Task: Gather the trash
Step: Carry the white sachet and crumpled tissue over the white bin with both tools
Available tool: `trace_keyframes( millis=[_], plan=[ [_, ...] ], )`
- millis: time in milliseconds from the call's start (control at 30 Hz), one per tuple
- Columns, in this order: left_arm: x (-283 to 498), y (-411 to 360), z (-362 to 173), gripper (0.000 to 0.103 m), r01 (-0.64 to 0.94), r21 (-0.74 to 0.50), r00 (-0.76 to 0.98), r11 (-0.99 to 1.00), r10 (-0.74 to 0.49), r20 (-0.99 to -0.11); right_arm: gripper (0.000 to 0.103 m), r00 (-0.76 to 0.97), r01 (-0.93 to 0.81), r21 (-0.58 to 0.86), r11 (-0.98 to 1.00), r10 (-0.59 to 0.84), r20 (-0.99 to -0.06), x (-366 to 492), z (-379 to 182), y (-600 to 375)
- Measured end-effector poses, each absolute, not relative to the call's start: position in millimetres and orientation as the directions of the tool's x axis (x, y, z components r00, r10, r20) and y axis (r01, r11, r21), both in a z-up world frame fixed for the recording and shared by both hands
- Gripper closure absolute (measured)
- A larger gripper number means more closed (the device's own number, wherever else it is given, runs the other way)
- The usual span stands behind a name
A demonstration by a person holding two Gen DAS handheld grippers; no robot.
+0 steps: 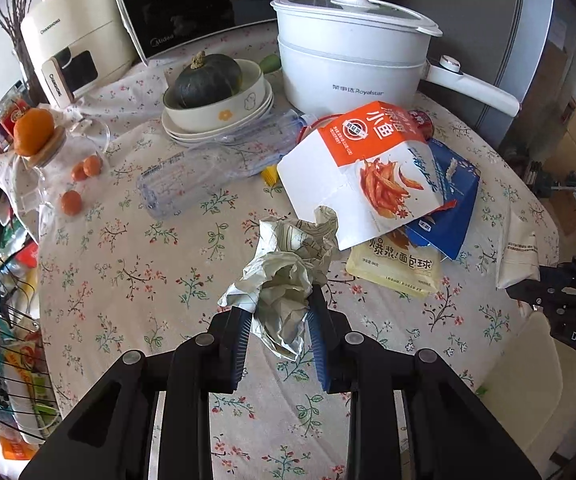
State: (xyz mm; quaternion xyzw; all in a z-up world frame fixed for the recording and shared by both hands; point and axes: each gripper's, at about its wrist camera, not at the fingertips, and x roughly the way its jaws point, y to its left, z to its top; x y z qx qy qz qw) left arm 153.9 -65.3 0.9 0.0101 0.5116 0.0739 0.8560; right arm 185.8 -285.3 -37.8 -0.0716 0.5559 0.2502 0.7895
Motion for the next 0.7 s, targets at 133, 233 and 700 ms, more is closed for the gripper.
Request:
trace_keyframes(
  millis=[133, 233, 700],
  plan=[
    [155, -57, 6, 0.074, -0.127, 0.062, 0.448, 0.990, 0.113, -0.887, 0.082, 0.288, -0.466, 0.151, 0.872, 0.310, -0.906, 178, -34, -281],
    [163, -54, 13, 0.074, -0.111, 0.017, 0.459, 0.994, 0.066, -0.886, 0.082, 0.297, -0.444, 0.163, 0.881, 0.316, -0.901, 180, -31, -277],
    [176, -36, -12, 0.074, -0.108, -0.178, 0.400, 0.978, -0.121, -0.908, 0.082, 0.153, -0.383, 0.178, 0.906, 0.253, -0.955, 215, -35, -232]
  ],
)
